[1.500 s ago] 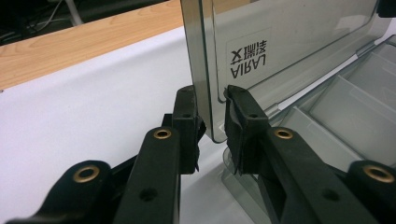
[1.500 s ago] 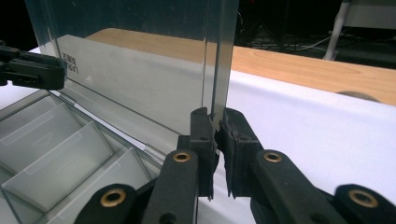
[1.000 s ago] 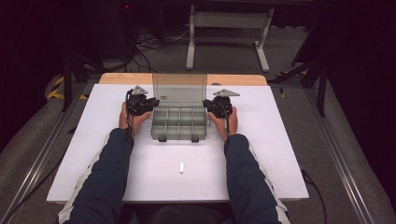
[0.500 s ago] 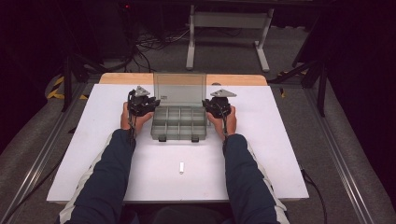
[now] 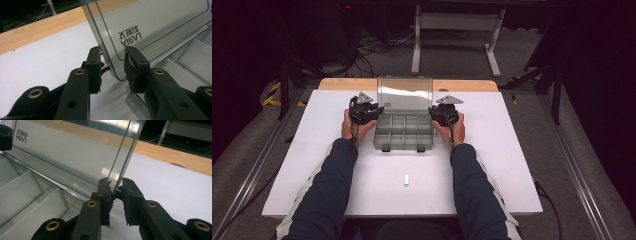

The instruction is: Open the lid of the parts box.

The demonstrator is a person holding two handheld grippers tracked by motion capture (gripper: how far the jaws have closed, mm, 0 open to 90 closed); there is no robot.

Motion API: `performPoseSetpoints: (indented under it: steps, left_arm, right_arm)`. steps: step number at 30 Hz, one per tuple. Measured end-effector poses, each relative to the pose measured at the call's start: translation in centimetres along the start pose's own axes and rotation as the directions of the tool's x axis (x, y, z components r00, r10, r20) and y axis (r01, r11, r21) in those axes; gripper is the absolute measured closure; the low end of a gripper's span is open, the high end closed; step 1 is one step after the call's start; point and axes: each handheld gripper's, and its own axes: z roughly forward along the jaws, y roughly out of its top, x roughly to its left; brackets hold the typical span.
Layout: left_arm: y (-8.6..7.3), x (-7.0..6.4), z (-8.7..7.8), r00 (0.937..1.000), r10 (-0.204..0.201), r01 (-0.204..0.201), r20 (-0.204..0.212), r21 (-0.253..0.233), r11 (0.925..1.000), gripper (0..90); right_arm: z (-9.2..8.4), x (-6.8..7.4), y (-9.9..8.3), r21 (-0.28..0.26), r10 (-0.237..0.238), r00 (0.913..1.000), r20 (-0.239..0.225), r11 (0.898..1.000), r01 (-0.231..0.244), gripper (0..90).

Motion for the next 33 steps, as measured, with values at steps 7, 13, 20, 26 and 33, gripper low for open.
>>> performPoseSetpoints:
  steps: [7,13,20,26,33]
  left_arm:
    - [-0.2,0.1,0.1,1.0,-0.009,0.009,-0.003,-0.01,0.9999,64.7]
    - [0.0,-0.2,0.2,0.9998,0.014,-0.014,-0.013,-0.001,0.9999,67.3]
    - [0.3,-0.5,0.0,0.9984,0.045,-0.045,-0.034,0.002,0.999,62.8]
    - [1.0,-0.7,-0.9,0.995,0.088,-0.089,-0.047,-0.014,0.996,58.5]
    - [1.4,-1.1,-2.7,0.9866,0.158,-0.159,-0.043,-0.019,0.9872,56.9]
  right_arm:
    - [0.2,0.3,0.0,0.004,-0.017,0.9995,0.024,1.0,0.017,77.4]
    - [0.3,0.6,0.0,0.019,-0.047,0.9983,0.035,0.999,0.046,79.5]
    - [0.1,0.6,0.3,0.03,-0.095,0.9945,0.044,0.995,0.094,74.4]
    - [-0.6,0.6,0.8,-0.006,-0.104,0.9943,0.026,0.995,0.104,71.8]
    - [-1.7,1.0,1.1,-0.018,-0.144,0.9895,0.007,0.989,0.144,70.3]
